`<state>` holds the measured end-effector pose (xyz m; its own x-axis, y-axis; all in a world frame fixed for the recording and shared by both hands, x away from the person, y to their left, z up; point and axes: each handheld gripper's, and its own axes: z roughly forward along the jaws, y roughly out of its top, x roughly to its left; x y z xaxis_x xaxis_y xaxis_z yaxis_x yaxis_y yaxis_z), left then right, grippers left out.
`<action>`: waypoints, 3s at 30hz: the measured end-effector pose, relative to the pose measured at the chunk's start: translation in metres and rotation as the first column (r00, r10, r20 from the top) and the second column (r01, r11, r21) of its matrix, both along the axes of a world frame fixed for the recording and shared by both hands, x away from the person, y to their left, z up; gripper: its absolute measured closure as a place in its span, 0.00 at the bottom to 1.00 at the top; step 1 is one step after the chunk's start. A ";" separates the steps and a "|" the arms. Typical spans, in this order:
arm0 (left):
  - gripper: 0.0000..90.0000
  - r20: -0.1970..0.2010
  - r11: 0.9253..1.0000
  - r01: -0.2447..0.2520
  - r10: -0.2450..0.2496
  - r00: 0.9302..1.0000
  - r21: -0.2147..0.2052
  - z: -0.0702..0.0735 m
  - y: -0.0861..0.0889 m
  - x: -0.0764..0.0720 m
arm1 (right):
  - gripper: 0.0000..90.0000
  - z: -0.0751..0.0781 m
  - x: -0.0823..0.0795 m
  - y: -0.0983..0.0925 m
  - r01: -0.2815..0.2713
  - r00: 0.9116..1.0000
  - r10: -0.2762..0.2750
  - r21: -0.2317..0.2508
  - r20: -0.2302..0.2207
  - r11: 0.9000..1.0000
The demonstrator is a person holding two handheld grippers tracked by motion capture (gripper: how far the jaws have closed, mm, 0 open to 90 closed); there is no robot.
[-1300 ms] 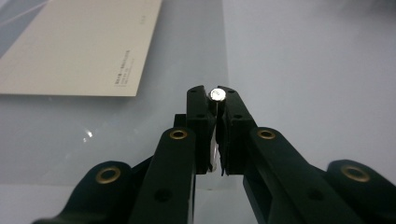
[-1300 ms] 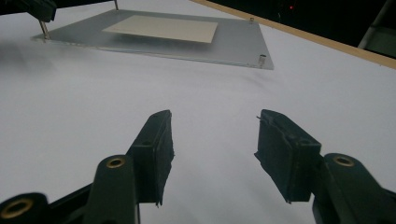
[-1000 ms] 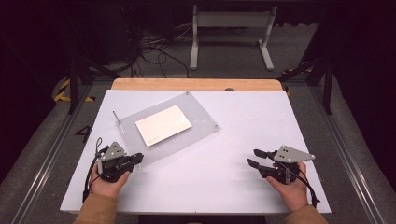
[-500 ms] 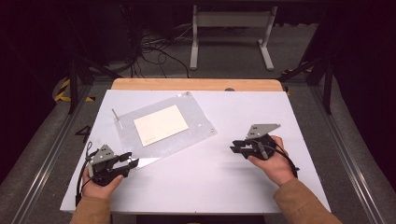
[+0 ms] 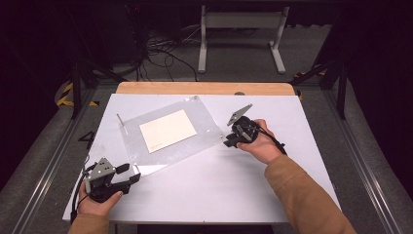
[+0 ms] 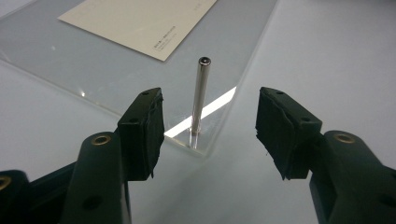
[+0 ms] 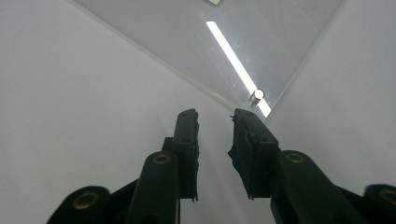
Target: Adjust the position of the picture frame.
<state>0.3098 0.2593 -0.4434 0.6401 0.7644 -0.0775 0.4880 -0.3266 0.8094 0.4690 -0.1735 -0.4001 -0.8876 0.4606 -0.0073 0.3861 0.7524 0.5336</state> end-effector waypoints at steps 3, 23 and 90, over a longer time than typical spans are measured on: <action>0.47 -0.004 1.000 -0.012 0.012 1.000 -0.007 -0.001 0.002 0.000 | 0.79 -0.005 0.010 0.006 0.009 1.000 -0.009 -0.003 -0.007 1.000; 0.47 -0.009 1.000 0.015 -0.015 1.000 -0.010 -0.003 -0.004 0.005 | 0.88 -0.028 0.039 0.015 0.053 0.999 -0.054 0.009 0.009 0.999; 0.93 -0.016 0.971 -0.234 0.235 0.972 0.051 -0.004 0.028 -0.012 | 0.77 -0.028 -0.122 0.032 -0.435 0.897 0.442 0.189 0.004 0.881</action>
